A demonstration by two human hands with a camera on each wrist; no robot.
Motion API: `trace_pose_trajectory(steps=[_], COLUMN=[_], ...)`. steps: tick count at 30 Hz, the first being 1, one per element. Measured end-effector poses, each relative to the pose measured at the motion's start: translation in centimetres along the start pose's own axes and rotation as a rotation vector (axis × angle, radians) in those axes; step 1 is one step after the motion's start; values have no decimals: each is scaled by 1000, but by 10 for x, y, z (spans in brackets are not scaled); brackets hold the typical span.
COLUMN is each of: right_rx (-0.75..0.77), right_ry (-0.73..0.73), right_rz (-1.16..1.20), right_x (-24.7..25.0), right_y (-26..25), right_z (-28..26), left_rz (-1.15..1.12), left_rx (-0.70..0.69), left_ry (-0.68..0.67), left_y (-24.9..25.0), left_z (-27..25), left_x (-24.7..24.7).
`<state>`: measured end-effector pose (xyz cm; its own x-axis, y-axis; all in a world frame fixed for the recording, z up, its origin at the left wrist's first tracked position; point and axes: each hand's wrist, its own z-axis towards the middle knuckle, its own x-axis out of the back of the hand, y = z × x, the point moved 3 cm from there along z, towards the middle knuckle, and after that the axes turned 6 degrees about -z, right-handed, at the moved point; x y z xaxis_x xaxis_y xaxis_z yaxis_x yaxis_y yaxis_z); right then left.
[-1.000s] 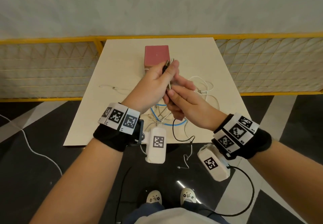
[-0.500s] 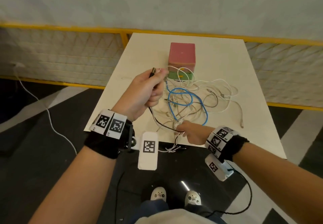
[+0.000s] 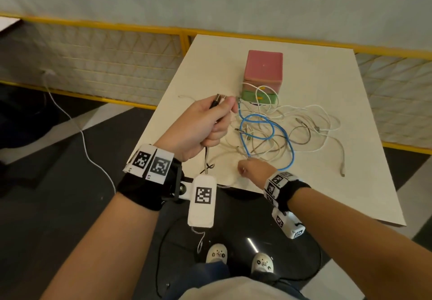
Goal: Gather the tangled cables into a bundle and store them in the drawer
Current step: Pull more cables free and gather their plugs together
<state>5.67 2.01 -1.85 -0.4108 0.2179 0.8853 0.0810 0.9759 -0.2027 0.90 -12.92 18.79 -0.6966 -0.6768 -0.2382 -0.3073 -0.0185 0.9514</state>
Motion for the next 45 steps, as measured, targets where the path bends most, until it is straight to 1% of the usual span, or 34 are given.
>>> trace_pose_trajectory(steps=[2, 4, 6, 8, 10, 12, 13, 14, 16, 19, 21, 24, 26, 27, 29, 30, 32, 33, 35, 37, 38, 41, 43, 45], right_rx=[36, 66, 91, 121, 141, 165, 186, 204, 207, 121, 59, 21, 17, 31, 82, 107, 161, 194, 223, 183, 136, -62, -138, -173], right_ry=[121, 217, 314, 403, 450, 488, 522, 548, 545, 471, 450, 517, 577, 605, 668, 696, 753, 790, 864, 891, 871, 705, 653, 677], right_rz=[127, 335, 512, 656, 793, 870, 881, 887, 871, 764, 750, 766, 729, 679, 496, 405, 311, 292, 279, 292, 305, 294, 337, 412], right_x=[8, 26, 48, 74, 98, 119, 129, 136, 141, 132, 126, 133, 148, 157, 176, 186, 206, 214, 227, 233, 233, 221, 210, 205], right_y=[1, 2, 5, 7, 6, 8, 9, 13, 22, 38, 46, 54, 56, 56, 53, 50, 44, 41, 41, 49, 54, 77, 92, 103], right_z=[-6, -10, -16, -26, -38, -46, -49, -49, -47, -39, -38, -39, -42, -45, -48, -49, -52, -55, -60, -62, -61, -54, -52, -54], left_rz=[93, 206, 379, 533, 642, 764, 817, 842, 793, 633, 562, 582, 567, 566, 630, 689, 810, 857, 887, 869, 820, 641, 580, 562], left_rx=[-9, -3, -19, -36, -28, -41, -79, -132, -259, -442, -491, -450, -468, -496, -540, -523, -433, -400, -387, -440, -472, -518, -502, -453], left_ry=[68, 138, 172, 166, 117, 88, 102, 137, 228, 386, 452, 507, 521, 492, 382, 321, 235, 216, 210, 267, 310, 415, 471, 528], left_y=[-7, -17, -27, -36, -42, -42, -37, -31, -12, 19, 33, 36, 34, 33, 31, 28, 23, 21, 21, 26, 29, 37, 39, 37], left_z=[1, 6, 14, 24, 35, 47, 52, 58, 64, 67, 69, 74, 75, 75, 77, 79, 87, 91, 97, 100, 100, 97, 99, 102], left_x=[5, 10, 12, 10, 6, 0, -2, -3, -6, -5, 2, 15, 17, 13, -1, -10, -24, -27, -30, -30, -29, -23, -12, 1])
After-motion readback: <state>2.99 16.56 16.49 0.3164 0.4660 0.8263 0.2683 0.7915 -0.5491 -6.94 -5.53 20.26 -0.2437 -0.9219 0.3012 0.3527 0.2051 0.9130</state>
